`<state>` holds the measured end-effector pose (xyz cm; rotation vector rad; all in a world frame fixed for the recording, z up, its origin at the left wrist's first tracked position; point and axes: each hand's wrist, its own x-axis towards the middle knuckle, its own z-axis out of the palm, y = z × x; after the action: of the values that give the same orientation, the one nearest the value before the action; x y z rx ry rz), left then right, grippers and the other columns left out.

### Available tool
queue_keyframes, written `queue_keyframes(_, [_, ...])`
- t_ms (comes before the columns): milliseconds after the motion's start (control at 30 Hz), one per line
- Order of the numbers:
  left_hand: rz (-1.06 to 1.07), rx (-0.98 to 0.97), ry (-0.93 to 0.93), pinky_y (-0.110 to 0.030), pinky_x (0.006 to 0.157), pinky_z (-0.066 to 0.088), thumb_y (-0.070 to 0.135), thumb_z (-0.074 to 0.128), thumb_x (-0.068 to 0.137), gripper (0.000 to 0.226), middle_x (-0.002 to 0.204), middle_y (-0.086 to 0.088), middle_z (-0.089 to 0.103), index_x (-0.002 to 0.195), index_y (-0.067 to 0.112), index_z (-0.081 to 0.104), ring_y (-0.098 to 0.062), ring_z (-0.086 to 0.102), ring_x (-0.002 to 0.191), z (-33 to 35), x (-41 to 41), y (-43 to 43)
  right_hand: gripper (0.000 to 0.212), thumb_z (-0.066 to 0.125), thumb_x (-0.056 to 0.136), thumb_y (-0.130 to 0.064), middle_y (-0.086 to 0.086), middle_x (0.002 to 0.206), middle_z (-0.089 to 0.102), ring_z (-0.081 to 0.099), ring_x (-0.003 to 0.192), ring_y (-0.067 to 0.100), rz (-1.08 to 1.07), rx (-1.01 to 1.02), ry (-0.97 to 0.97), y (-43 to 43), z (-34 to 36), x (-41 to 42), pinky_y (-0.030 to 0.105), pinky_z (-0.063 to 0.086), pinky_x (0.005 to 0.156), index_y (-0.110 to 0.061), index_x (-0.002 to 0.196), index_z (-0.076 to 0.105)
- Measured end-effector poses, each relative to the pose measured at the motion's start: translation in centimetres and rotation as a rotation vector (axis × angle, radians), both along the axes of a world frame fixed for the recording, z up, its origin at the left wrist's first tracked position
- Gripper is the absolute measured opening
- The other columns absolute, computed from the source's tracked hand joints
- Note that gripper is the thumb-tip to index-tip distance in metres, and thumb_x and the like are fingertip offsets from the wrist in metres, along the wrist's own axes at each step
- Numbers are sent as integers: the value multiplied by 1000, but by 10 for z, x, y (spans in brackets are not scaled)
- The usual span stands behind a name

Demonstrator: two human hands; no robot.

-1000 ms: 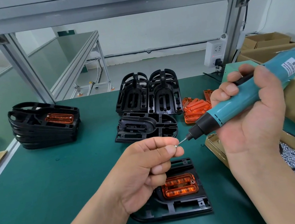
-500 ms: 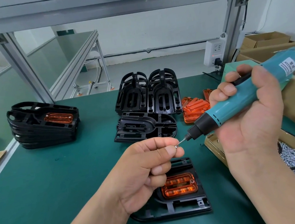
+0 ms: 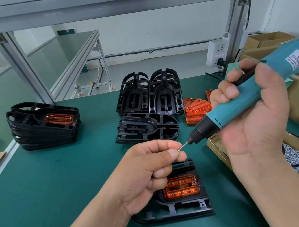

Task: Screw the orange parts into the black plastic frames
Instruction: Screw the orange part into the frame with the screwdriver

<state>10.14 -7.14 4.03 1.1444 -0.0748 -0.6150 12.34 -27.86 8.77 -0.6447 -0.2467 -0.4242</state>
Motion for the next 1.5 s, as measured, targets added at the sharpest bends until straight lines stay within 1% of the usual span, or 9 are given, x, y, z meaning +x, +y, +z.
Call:
queue_keyframes(200, [-5, 17, 0, -13, 38, 30, 1, 69, 95, 16, 98, -15, 73, 100, 11, 80, -4, 35, 50, 1, 0, 0, 19, 44, 105, -24, 2, 87, 61, 51, 62, 11, 19, -19, -28, 0, 1, -2, 26, 42, 65, -14, 103, 60])
queue_keyframes(367, [-1, 21, -15, -13, 38, 28, 4, 74, 88, 14, 99, -16, 73, 100, 10, 79, -4, 35, 50, 0, -2, -2, 17, 45, 105, -24, 1, 88, 60, 50, 63, 11, 21, -15, -8, 1, 0, -1, 25, 41, 66, -15, 102, 59])
queue_keyframes(500, [-1, 9, -25, -13, 39, 30, 3, 72, 93, 14, 101, -15, 73, 102, 10, 79, -4, 35, 50, 0, -1, -1, 19, 45, 105, -24, 2, 88, 60, 50, 63, 11, 14, -1, -7, -1, -1, 0, 25, 42, 65, -14, 101, 60])
queue_keyframes(833, [-15, 33, -42, -13, 39, 30, 7, 74, 89, 15, 103, -15, 74, 102, 12, 79, -4, 34, 50, 1, 0, 1, 20, 44, 106, -25, 2, 88, 60, 51, 64, 11, 15, 44, 5, -2, -3, 2, 25, 41, 67, -14, 101, 60])
queue_keyframes(1067, [4, 22, -35, -13, 39, 29, 2, 72, 94, 14, 101, -15, 74, 101, 12, 79, -4, 33, 50, 1, -1, 0, 19, 46, 106, -24, 2, 88, 61, 52, 63, 10, 14, 42, 13, -1, -3, 2, 25, 41, 66, -14, 99, 61])
queue_keyframes(1367, [51, 105, -107, -15, 41, 29, 2, 71, 95, 17, 101, -16, 76, 99, 15, 81, -6, 33, 51, 0, -3, -4, 17, 45, 106, -24, 2, 87, 61, 52, 63, 11, 28, -7, -16, 3, -1, -1, 25, 42, 65, -14, 102, 59])
queue_keyframes(1500, [57, 85, -110, -14, 41, 29, 3, 70, 95, 16, 101, -16, 75, 99, 14, 80, -5, 34, 50, 1, -2, -2, 17, 46, 105, -25, 2, 87, 61, 52, 63, 11, 14, 27, 4, 1, -1, 0, 25, 42, 66, -13, 102, 58])
